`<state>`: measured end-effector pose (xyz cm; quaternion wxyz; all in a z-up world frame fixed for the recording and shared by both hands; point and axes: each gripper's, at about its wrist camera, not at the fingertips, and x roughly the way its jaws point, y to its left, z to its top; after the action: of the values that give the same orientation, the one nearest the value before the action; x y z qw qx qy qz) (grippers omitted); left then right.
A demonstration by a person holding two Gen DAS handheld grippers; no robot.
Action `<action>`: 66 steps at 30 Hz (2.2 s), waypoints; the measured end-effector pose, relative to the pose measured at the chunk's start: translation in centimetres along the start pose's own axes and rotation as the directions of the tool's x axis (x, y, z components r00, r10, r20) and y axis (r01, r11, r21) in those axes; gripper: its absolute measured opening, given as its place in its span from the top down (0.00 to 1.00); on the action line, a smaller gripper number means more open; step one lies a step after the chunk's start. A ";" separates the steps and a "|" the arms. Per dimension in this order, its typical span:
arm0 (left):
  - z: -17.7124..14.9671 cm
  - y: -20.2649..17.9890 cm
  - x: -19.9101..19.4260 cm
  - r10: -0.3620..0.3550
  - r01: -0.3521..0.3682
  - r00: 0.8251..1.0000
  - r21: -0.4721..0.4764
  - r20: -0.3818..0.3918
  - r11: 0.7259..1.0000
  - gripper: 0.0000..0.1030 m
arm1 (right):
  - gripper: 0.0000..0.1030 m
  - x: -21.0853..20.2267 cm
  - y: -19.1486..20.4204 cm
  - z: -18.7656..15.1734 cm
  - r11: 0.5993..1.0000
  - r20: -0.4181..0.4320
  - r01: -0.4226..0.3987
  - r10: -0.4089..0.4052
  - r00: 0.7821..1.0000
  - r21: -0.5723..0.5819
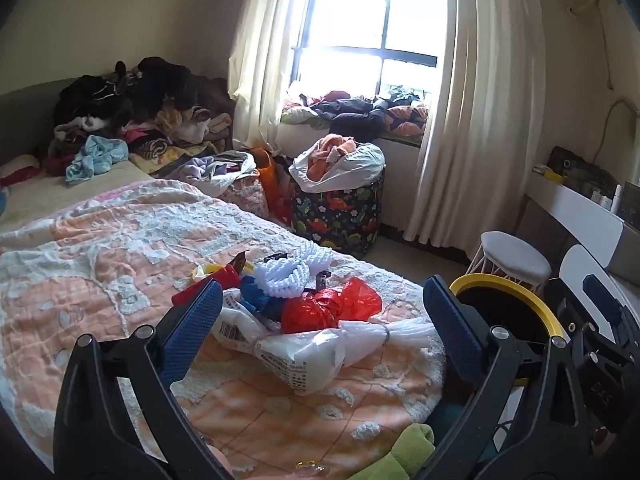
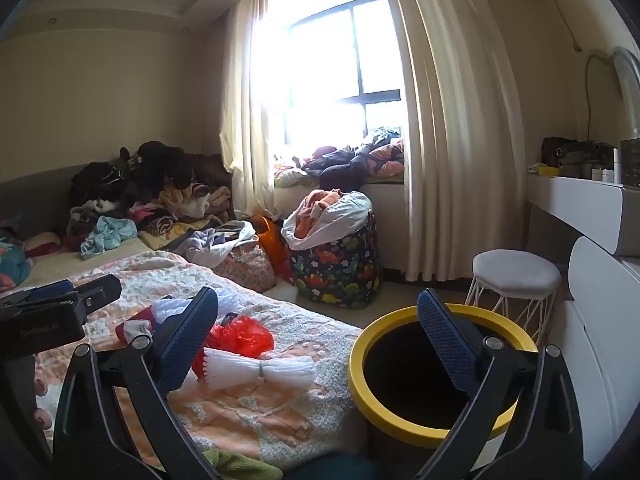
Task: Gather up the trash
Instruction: 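Move the right tool toward the white foam fruit nets on the bed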
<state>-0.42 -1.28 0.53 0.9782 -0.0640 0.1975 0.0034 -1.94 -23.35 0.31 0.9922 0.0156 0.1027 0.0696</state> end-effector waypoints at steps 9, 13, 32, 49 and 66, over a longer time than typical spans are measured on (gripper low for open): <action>-0.2 0.2 0.0 -0.014 0.014 1.000 0.013 0.002 1.000 0.11 | 0.06 0.1 0.0 0.0 1.000 0.014 -0.001 0.001 1.000 -0.014; -0.2 0.2 -0.1 -0.012 0.012 1.000 0.012 0.005 1.000 0.11 | 0.06 -0.1 -0.5 0.0 1.000 0.019 0.001 -0.001 1.000 -0.002; -0.2 0.2 -0.2 -0.011 0.010 1.000 0.016 0.010 1.000 0.11 | 0.06 -0.2 -0.2 0.3 1.000 0.015 0.000 0.000 1.000 0.003; 0.2 2.0 0.1 -0.013 0.012 1.000 -0.034 -0.009 0.999 0.11 | 0.06 1.1 0.1 0.0 0.998 -0.039 -0.055 0.054 0.998 -0.011; 0.9 7.7 3.4 0.070 -0.075 0.997 -0.139 -0.044 0.987 0.11 | 0.06 5.5 4.9 -0.3 0.952 -0.209 -0.290 0.264 0.942 -0.103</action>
<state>2.82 6.45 -0.92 0.9664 -0.1256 0.2181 0.0517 2.70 -17.75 -0.85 0.9566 -0.0427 0.1903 0.2165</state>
